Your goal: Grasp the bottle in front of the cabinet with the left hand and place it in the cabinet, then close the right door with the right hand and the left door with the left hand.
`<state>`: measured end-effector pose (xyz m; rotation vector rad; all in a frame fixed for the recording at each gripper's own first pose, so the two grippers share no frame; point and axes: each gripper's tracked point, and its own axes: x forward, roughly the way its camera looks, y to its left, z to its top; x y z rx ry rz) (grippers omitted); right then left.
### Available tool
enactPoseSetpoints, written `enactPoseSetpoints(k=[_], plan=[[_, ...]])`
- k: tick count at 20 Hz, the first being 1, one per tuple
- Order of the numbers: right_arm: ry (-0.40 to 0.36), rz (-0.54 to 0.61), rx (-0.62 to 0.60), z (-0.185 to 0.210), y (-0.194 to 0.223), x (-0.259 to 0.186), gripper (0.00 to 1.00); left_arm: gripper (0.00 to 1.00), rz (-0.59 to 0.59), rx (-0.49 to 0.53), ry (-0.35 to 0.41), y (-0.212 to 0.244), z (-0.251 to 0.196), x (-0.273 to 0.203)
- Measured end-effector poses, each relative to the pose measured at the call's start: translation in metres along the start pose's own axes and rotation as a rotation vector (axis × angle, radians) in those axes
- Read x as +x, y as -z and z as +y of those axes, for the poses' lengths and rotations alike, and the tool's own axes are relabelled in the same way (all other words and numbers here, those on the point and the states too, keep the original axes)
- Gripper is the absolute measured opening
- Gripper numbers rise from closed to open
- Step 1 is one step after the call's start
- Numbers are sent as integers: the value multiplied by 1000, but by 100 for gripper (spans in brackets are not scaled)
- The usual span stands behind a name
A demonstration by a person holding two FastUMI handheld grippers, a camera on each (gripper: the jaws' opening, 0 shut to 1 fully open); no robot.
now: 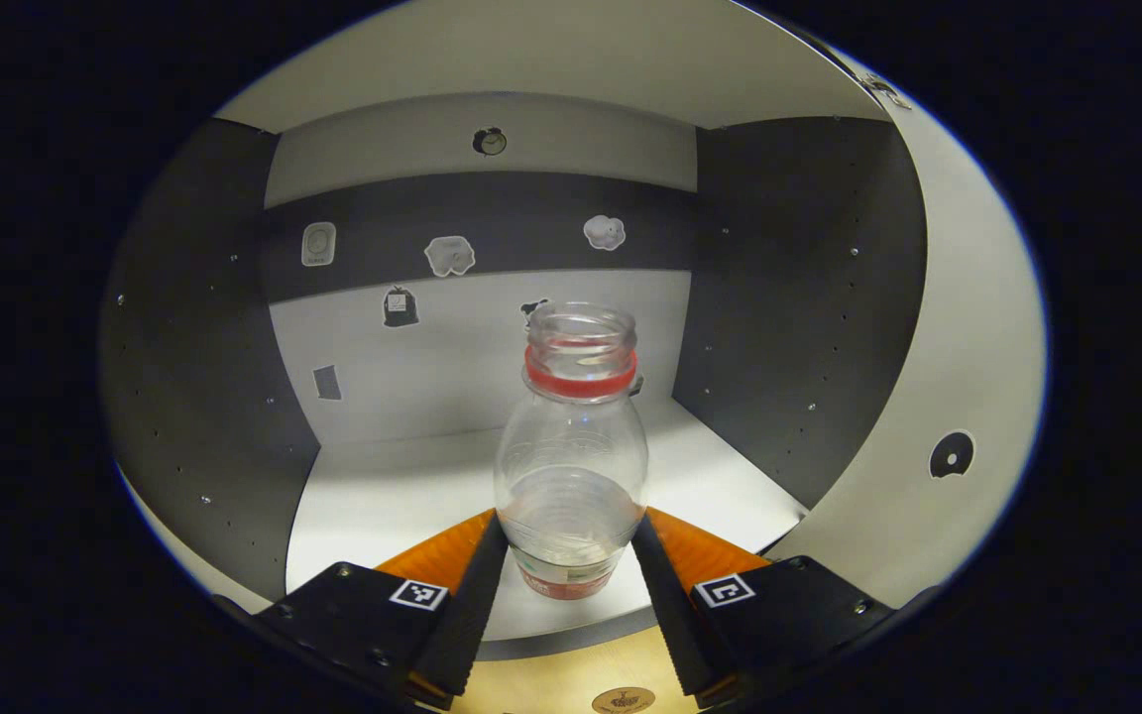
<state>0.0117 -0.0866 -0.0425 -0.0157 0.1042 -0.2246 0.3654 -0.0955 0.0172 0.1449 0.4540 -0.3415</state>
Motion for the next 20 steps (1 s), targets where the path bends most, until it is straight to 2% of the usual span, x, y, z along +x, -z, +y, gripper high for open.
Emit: enactPoseSetpoints(k=[12, 14, 15, 16, 17, 20], plan=[[-7, -5, 0, 2, -2, 0, 98, 78, -24, 1, -17, -5, -1, -3], [-8, -7, 0, 2, -3, -1, 98, 84, -45, 11, -25, -11, -1, -6], [-10, -8, 2, 2, -3, -2, 98, 93, -51, 18, -37, -13, 2, -8], [-13, -8, 4, 2, -4, -3, 98, 96, -63, 23, -42, -16, 0, -10], [-15, -8, 5, 3, -4, -3, 100, 96, -74, 30, -44, -20, 0, -13], [-19, -14, 5, 2, -6, -2, 98, 96, -104, 46, -55, -27, -2, -23]])
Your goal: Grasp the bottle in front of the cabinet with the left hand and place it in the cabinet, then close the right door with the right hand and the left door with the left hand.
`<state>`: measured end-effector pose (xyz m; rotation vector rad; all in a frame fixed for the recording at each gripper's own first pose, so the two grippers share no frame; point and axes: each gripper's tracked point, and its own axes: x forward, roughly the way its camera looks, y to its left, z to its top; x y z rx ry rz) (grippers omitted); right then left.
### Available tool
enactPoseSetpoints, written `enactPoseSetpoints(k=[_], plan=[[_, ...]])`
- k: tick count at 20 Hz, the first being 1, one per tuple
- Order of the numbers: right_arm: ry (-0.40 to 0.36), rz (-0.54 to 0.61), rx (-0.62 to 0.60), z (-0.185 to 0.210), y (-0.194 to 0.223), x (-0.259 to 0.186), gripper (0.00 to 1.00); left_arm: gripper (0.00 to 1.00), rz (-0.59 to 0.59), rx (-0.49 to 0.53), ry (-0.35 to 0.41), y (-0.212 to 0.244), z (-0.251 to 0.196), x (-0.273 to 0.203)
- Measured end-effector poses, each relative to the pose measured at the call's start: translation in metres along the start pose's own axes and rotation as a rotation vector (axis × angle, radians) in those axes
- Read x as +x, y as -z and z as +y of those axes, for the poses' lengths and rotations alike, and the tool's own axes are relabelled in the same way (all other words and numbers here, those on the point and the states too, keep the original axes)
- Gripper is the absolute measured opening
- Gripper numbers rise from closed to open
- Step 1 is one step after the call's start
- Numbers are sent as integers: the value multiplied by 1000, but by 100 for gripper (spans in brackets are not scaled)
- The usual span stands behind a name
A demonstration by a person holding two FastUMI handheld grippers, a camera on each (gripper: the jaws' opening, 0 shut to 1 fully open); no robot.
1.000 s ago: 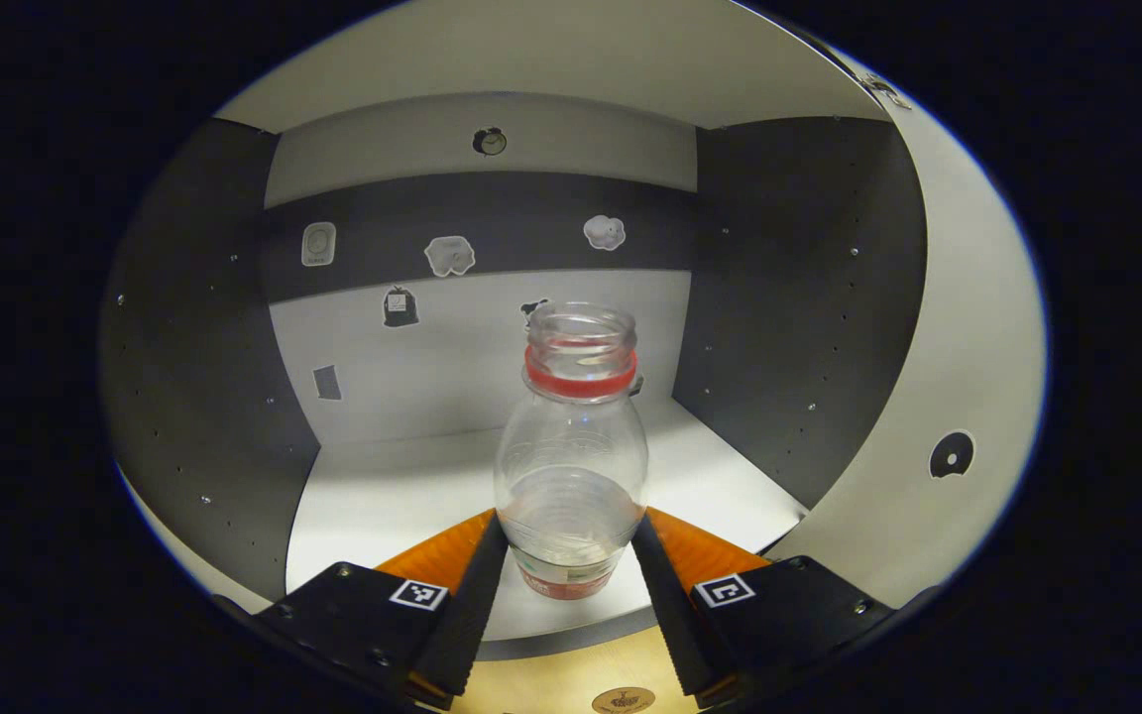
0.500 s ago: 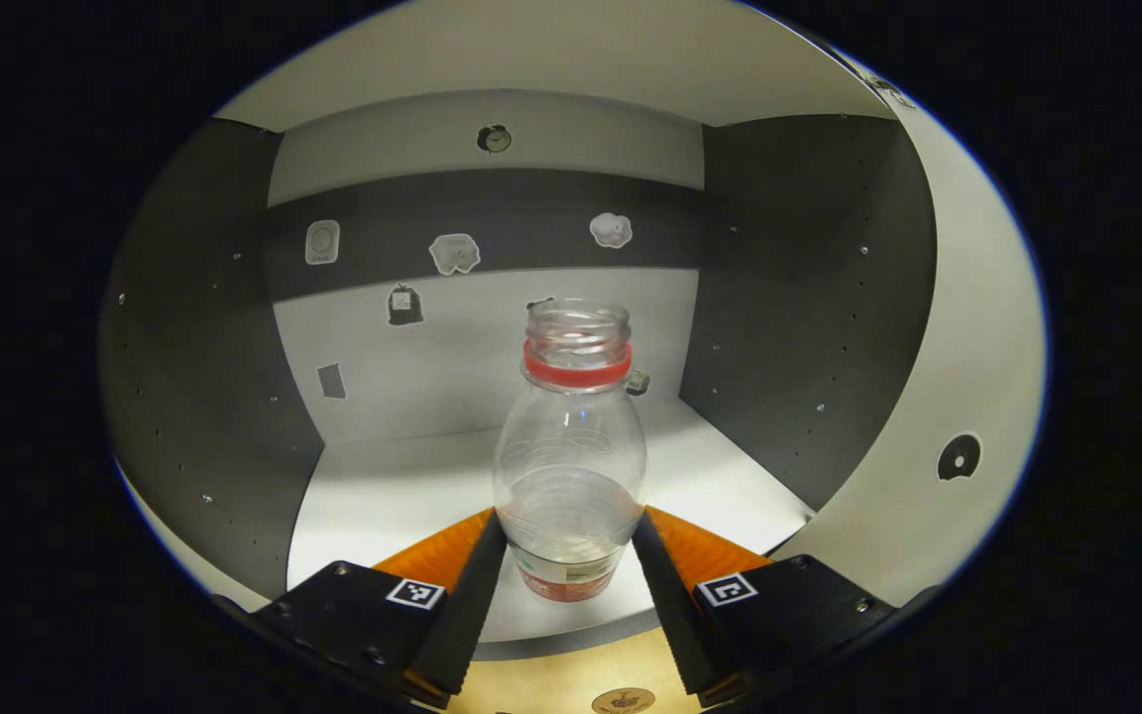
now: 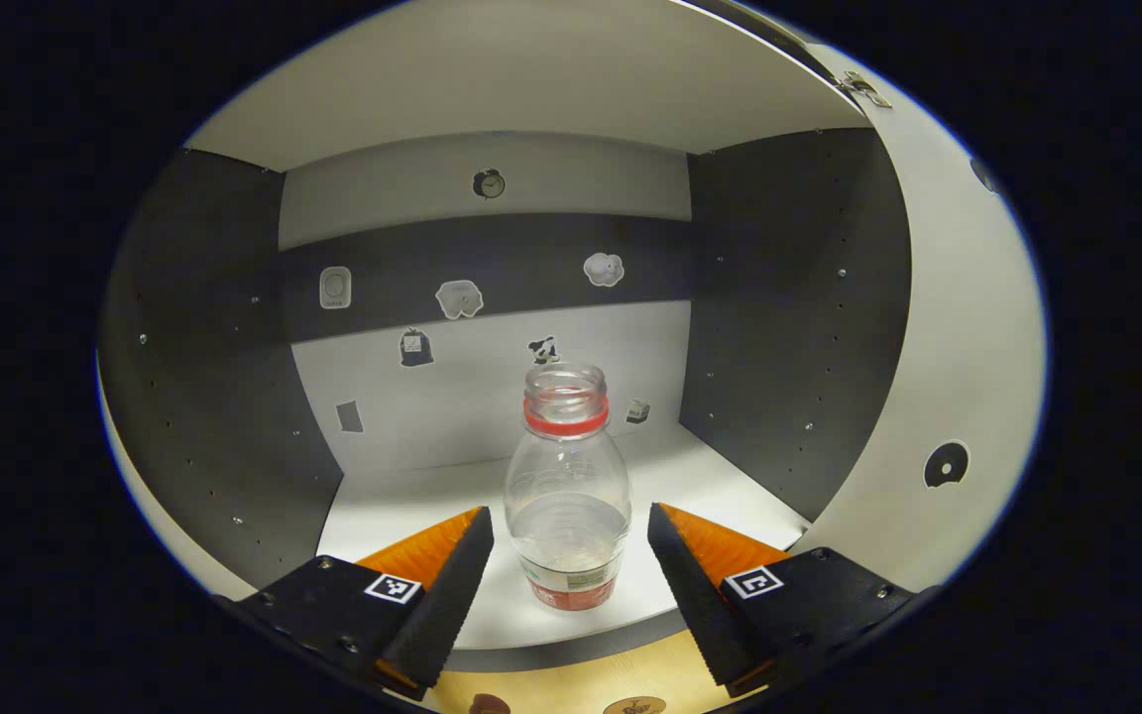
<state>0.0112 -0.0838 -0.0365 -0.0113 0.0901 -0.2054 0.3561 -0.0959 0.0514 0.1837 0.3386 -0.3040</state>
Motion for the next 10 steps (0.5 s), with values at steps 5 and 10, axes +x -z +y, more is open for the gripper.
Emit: enactPoseSetpoints(k=[5, 10], plan=[[-20, -14, -4, -1, -9, 1, 97, 95, -55, -42, -25, -11, 5, -21], [-42, -31, -28, -4, -23, 8, 97, 95, -135, -57, -63, -24, 15, -73]])
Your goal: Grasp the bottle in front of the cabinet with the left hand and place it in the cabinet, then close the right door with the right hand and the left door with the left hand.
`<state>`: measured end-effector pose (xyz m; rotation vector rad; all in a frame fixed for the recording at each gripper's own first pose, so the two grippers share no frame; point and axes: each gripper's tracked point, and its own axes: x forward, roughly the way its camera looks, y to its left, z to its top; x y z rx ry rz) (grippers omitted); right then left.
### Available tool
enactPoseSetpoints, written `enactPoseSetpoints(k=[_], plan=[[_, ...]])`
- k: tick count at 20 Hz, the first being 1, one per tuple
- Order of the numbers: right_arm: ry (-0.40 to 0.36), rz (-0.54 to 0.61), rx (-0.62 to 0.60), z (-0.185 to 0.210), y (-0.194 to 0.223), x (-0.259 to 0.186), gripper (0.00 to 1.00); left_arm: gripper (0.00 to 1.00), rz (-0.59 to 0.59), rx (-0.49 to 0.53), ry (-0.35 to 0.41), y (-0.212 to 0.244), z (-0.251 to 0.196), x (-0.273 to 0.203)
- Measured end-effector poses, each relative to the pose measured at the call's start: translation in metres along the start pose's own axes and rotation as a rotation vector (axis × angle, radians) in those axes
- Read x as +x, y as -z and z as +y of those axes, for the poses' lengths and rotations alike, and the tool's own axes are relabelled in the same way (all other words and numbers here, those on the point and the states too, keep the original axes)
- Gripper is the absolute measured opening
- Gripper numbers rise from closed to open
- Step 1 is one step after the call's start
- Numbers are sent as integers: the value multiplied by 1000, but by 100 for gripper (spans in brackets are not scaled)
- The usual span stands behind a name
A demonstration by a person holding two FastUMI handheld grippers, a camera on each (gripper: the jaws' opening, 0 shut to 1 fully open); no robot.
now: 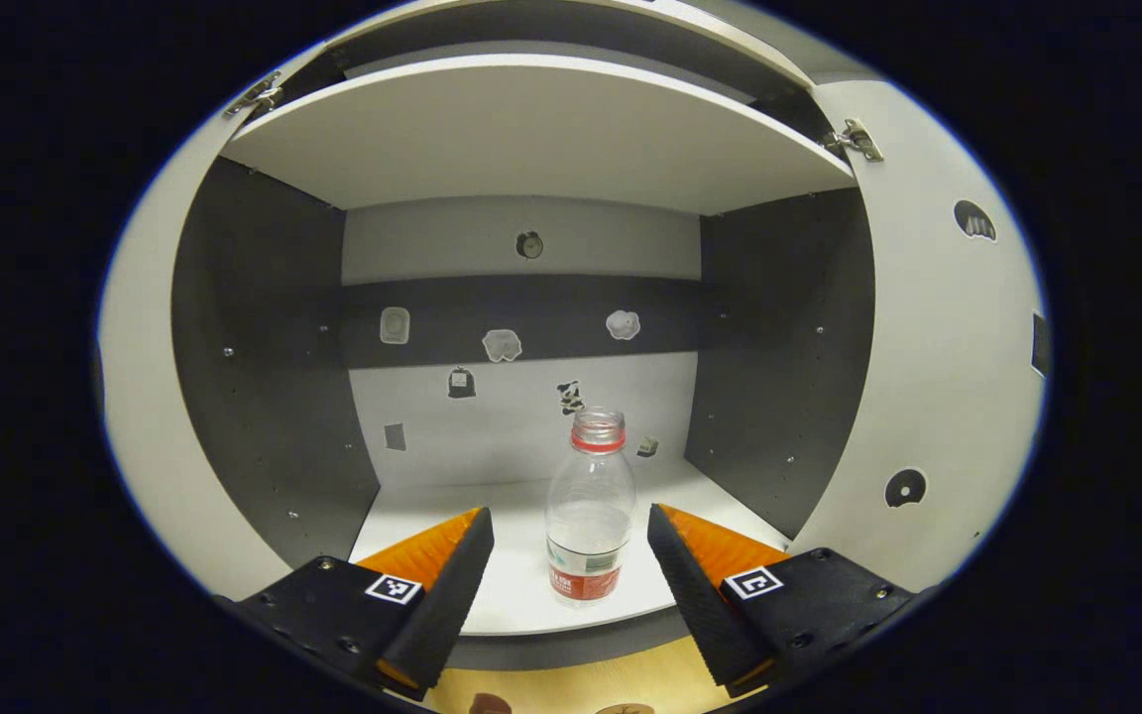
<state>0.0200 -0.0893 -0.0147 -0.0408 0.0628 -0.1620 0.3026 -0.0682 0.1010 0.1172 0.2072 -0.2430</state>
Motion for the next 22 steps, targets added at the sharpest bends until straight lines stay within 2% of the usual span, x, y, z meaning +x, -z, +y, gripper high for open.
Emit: enactPoseSetpoints(k=[5, 6, 8, 9, 10, 11, 21, 22], plan=[[-24, -25, -8, -6, -22, 16, 97, 96, -99, 1, -25, -19, 10, -67], [-32, -27, -4, -6, -26, 19, 92, 96, -117, 0, -31, -22, 11, -83], [-49, -23, 0, -6, -31, 27, 92, 96, -149, -15, -41, -23, 15, -111], [-59, -18, -2, -6, -33, 31, 97, 96, -159, -24, -43, -23, 18, -124], [-66, -18, -2, -7, -36, 34, 92, 95, -166, -31, -50, -21, 22, -137], [-71, -20, -2, -7, -38, 39, 97, 95, -176, -37, -61, -19, 27, -152], [-108, -33, -24, -3, -49, 75, 97, 96, -269, -15, -226, 9, 67, -260], [-105, -33, -28, -4, -49, 78, 92, 95, -272, -16, -235, 16, 67, -268]])
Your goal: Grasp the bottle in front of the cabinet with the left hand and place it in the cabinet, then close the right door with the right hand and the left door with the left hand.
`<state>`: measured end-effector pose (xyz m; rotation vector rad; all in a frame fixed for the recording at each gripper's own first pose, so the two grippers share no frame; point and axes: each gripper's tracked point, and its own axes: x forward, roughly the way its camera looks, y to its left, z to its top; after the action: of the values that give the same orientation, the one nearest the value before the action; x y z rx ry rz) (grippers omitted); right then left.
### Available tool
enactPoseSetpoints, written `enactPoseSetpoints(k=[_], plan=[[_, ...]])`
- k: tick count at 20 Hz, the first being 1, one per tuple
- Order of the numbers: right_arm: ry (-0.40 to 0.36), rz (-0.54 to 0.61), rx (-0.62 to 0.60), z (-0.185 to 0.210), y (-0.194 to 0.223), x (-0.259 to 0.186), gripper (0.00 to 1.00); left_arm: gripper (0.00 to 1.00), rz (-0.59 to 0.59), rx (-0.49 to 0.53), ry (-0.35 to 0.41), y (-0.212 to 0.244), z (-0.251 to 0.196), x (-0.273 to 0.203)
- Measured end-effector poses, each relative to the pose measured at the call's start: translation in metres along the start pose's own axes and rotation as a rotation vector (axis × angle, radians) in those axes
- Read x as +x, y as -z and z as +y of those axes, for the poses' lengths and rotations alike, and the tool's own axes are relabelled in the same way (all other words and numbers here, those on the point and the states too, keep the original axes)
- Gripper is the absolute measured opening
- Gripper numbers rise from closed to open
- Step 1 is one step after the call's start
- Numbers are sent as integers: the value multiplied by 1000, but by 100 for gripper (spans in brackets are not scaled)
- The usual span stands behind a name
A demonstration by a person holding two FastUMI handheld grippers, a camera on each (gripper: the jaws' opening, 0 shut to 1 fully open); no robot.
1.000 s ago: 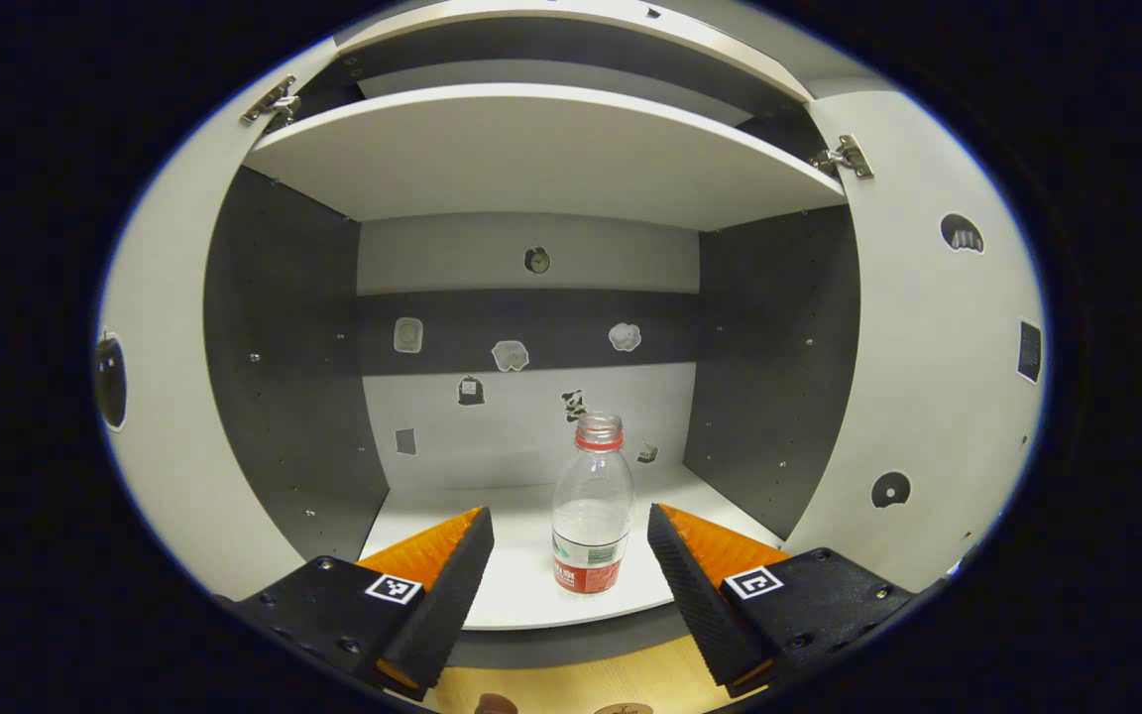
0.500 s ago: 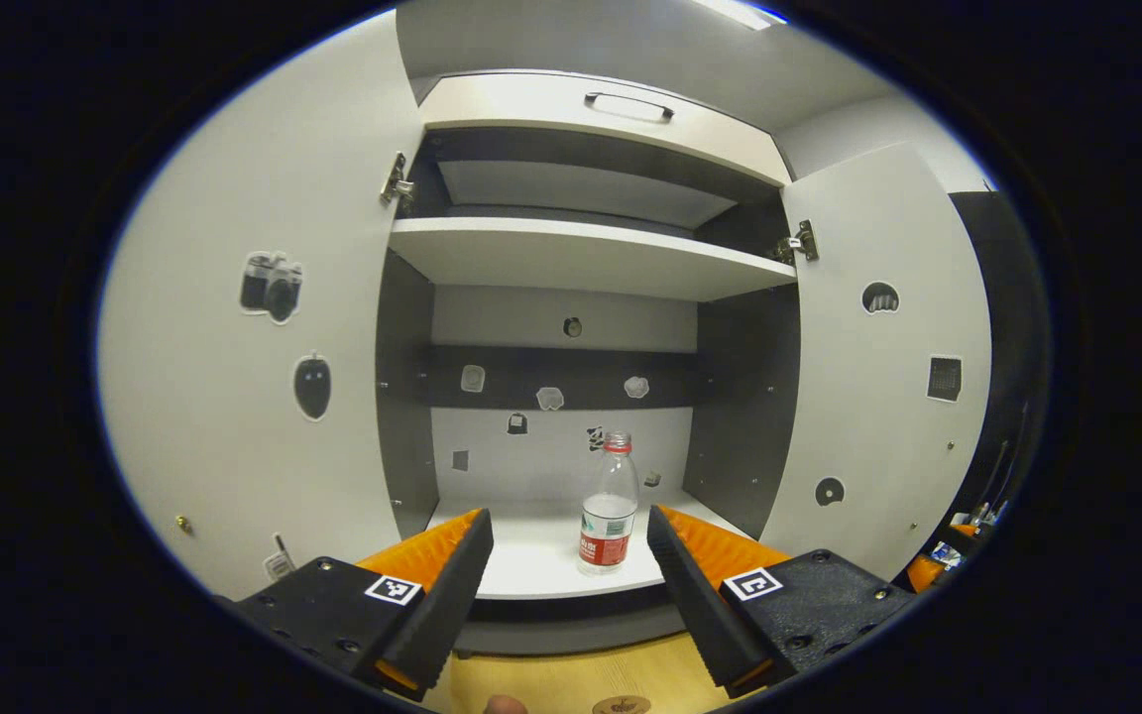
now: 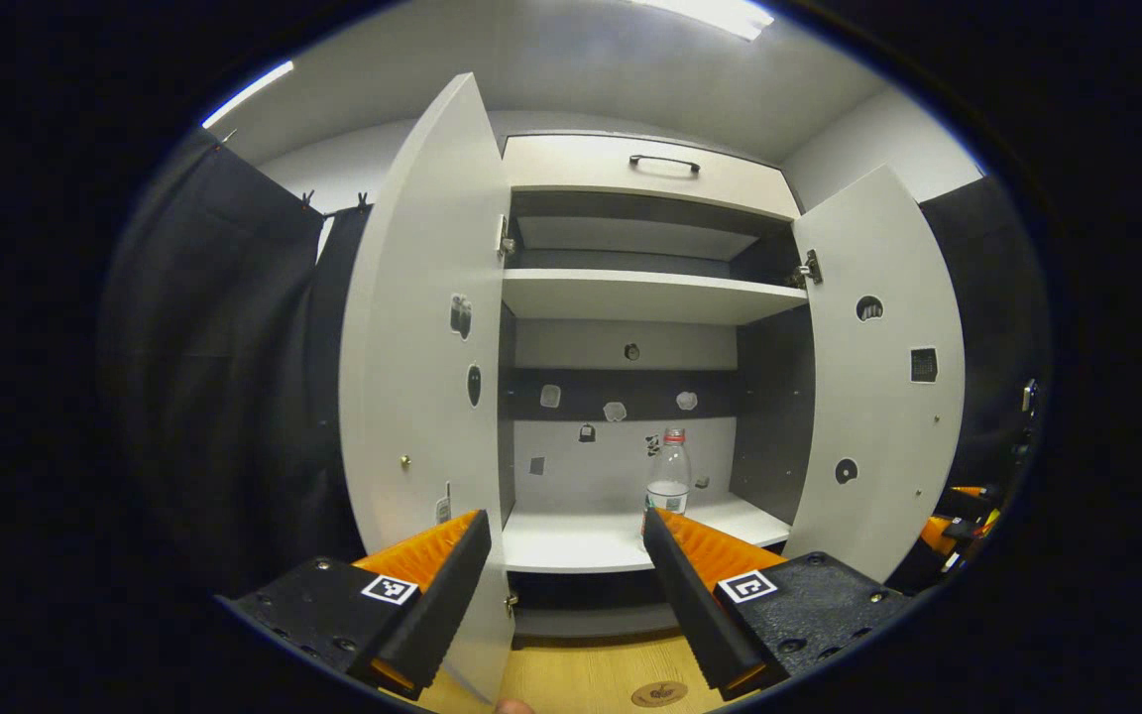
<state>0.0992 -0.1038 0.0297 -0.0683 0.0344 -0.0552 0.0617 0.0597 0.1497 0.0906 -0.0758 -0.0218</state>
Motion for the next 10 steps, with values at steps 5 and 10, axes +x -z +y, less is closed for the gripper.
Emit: enactPoseSetpoints(k=[5, 10], plan=[[-3, 3, 11, 3, -1, 1, 95, 95, 0, -40, -6, 15, 3, -26], [-6, 7, 8, 15, -1, -1, 87, 93, 13, -101, 2, 26, 8, -36]])
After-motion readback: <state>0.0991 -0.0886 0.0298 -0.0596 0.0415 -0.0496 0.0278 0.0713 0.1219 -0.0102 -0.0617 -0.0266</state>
